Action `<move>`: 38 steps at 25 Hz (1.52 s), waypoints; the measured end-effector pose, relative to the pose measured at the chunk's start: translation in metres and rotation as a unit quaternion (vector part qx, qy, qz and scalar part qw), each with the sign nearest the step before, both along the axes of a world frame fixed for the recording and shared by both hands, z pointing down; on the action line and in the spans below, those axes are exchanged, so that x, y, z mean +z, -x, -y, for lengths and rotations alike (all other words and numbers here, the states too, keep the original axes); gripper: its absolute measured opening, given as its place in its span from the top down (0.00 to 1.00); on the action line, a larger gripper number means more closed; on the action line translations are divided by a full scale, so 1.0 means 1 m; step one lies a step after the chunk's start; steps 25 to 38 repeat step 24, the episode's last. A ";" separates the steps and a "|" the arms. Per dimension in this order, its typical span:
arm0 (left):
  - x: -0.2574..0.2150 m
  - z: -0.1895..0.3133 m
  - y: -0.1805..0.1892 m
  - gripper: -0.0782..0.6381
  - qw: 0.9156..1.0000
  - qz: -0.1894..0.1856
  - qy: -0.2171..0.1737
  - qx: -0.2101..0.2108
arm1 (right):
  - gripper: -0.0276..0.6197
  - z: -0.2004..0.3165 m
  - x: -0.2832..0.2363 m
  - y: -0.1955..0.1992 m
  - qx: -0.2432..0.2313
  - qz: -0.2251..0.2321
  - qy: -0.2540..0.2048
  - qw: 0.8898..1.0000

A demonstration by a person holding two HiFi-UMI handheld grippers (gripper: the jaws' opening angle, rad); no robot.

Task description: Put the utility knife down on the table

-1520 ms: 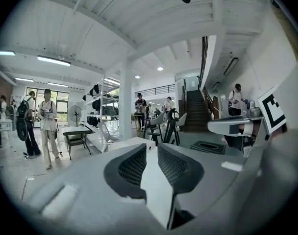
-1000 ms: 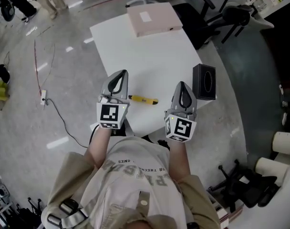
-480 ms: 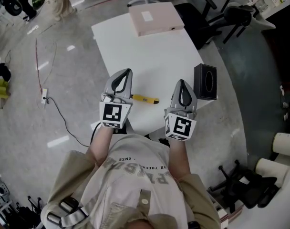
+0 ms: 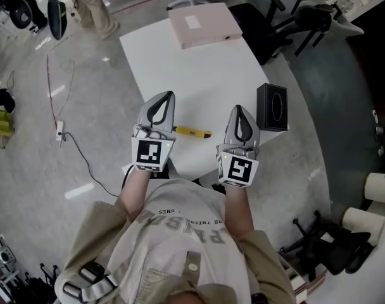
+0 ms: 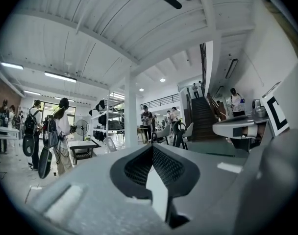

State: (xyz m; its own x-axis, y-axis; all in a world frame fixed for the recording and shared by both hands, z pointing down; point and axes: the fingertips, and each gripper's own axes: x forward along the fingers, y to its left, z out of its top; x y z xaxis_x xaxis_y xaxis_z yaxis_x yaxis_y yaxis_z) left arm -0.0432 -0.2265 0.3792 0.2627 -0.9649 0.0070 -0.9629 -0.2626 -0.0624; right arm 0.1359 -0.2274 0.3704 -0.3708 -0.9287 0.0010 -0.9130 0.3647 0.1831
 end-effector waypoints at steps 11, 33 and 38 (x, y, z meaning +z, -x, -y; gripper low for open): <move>-0.010 0.003 0.000 0.88 1.000 0.005 -0.016 0.001 | 0.96 0.001 -0.001 0.005 -0.011 -0.006 -0.008 1.000; -0.014 0.002 -0.007 0.88 1.000 0.004 -0.017 0.007 | 0.96 0.001 -0.001 0.003 -0.016 -0.012 -0.006 1.000; -0.014 0.002 -0.007 0.88 1.000 0.004 -0.017 0.007 | 0.96 0.001 -0.001 0.003 -0.016 -0.012 -0.006 1.000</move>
